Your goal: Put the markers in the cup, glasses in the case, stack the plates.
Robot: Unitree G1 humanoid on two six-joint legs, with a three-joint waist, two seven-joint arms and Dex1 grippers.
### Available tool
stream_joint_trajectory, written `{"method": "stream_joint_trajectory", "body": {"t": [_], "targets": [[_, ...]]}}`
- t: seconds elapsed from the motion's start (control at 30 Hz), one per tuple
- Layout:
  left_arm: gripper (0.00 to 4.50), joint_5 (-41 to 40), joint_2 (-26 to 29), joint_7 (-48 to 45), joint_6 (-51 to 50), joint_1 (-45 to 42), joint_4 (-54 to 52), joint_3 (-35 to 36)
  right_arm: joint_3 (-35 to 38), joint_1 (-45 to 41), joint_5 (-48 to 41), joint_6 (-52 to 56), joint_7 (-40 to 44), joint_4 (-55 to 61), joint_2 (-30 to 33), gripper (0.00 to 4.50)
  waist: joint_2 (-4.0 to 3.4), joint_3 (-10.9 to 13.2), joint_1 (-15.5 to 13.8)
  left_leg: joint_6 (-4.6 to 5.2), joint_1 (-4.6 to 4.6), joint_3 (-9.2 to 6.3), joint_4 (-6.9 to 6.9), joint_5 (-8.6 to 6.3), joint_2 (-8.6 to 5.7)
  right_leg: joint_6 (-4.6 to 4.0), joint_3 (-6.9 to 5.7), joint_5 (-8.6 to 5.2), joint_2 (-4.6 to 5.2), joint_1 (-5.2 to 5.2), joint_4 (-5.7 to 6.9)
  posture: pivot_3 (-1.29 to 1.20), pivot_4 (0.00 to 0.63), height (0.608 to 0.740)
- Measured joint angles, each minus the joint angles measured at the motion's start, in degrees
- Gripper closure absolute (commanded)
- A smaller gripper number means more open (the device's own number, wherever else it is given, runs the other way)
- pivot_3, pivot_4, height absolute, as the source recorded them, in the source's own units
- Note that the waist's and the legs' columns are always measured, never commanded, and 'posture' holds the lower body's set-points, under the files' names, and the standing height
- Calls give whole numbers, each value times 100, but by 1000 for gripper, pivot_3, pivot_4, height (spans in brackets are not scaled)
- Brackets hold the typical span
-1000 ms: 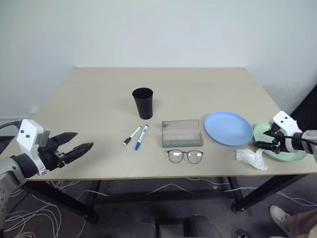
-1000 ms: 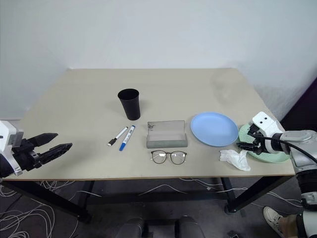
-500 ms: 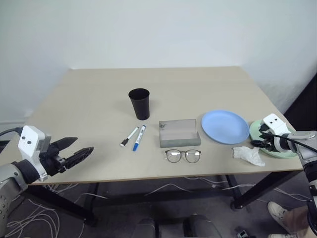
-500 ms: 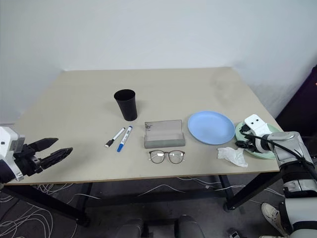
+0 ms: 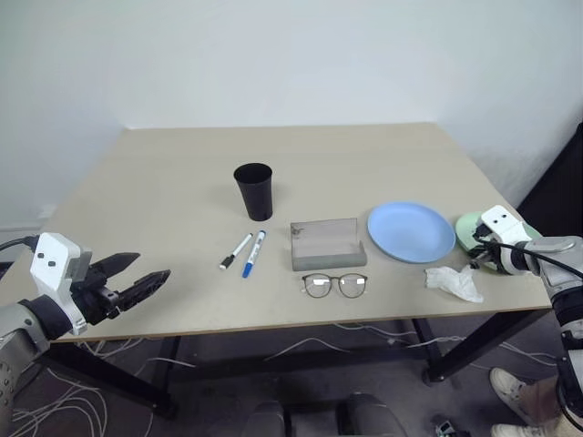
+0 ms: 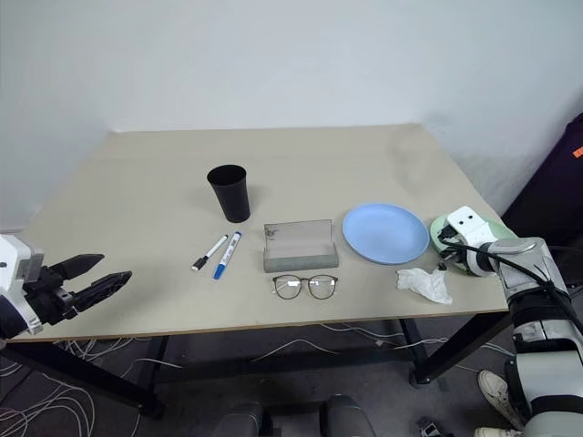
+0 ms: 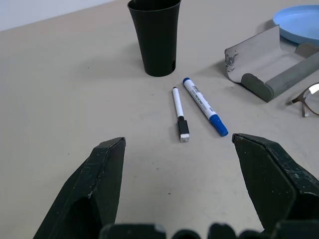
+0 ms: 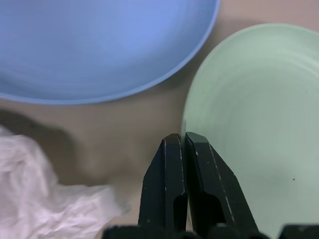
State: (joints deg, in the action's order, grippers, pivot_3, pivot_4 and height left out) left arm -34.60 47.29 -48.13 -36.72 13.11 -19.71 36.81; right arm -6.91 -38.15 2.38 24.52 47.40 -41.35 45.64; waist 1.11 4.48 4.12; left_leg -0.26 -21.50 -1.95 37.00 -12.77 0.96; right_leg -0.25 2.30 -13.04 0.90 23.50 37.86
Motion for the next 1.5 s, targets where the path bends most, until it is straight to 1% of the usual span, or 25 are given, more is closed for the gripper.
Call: {"method": "stream_joint_trajectory", "body": {"t": [0.17,0.27,0.37,0.5,0.67,0.9,1.13,1.23,1.5], "targets": [[863,2,0,18,28,-22,1,-5,0,-67,7,-327,-105,35,-23,4463,0,0,5,0,0,1,-2,0,0,0,2,0,-1,2,0,0,0,740],[863,2,0,23,30,-30,4,-14,24,-57,-21,-662,-76,372,-126,4463,-1,0,34,0,2,1,-2,0,1,0,3,0,-2,2,1,0,0,740],[863,2,0,24,30,-54,5,-33,48,62,-199,-873,219,1116,-247,4463,-1,0,51,0,0,-3,-4,0,3,1,0,0,-3,2,0,0,0,740],[863,2,1,37,31,-71,13,-40,-46,461,-493,-891,912,2265,-323,4463,1,-1,16,3,-3,-4,-5,-2,2,2,-1,1,-1,1,-5,0,0,740],[863,-1,1,73,28,-70,10,-40,-349,726,-571,-802,1315,2854,-436,4463,1,-1,-8,3,-3,-5,0,-2,1,2,-2,1,1,-1,-4,0,0,740],[863,-47,-37,68,15,23,-122,-27,-513,741,-440,-879,1389,2786,-491,4463,2,-1,-4,2,-3,-4,-2,-2,1,2,-2,1,1,2,-4,0,0,740],[863,-330,-33,-287,14,193,-261,12,-550,727,-289,-966,1378,2630,-555,4463,2,-1,-3,2,-2,-3,-2,-2,2,2,-2,1,1,2,-4,0,0,740],[863,-454,4,-414,15,182,-262,13,-574,711,-225,-981,1353,2588,-592,4463,2,-1,-5,2,-2,-4,-1,-2,2,2,-3,1,1,1,-4,0,0,740],[863,-464,78,-498,18,-27,-261,7,-674,604,74,-1207,1221,2289,-606,4463,2,-1,-3,2,-3,-3,-2,-2,1,2,-2,1,0,2,-4,0,0,740]]}}
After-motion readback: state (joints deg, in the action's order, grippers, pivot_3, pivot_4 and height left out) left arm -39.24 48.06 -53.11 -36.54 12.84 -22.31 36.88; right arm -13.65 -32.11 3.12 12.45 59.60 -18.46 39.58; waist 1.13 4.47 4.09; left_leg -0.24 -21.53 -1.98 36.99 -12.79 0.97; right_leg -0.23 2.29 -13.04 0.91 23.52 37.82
